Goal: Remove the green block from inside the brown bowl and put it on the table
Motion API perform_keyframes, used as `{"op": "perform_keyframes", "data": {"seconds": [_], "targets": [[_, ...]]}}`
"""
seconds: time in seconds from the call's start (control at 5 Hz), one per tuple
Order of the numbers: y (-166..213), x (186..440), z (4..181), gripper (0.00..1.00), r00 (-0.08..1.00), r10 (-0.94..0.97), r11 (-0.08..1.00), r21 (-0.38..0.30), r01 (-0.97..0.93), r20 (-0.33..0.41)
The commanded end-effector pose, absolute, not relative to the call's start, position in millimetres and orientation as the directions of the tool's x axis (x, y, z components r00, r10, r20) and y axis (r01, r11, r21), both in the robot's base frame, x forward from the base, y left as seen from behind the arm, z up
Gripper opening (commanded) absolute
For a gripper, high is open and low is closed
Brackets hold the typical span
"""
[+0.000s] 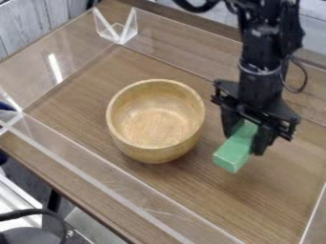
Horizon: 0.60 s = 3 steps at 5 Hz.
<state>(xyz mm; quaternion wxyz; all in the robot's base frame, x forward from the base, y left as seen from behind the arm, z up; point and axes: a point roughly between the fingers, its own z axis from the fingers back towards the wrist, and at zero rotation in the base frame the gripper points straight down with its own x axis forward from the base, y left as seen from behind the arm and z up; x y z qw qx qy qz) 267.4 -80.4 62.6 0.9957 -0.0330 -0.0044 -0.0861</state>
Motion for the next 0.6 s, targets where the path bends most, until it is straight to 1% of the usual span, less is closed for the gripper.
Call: {"op": "perform_keyframes", "data": {"seconds": [0.0,0.2,0.4], "targets": [[-80,275,64.4,0.0,0.984,-0.171,0.982,-0.067,0.174,0.047],[-76,272,56.6,0.0,0.985,-0.169,0.983,-0.068,0.171,0.036],[-72,271,54.4,0.0,0.985,-0.167,0.983,-0.07,0.169,0.033]]}}
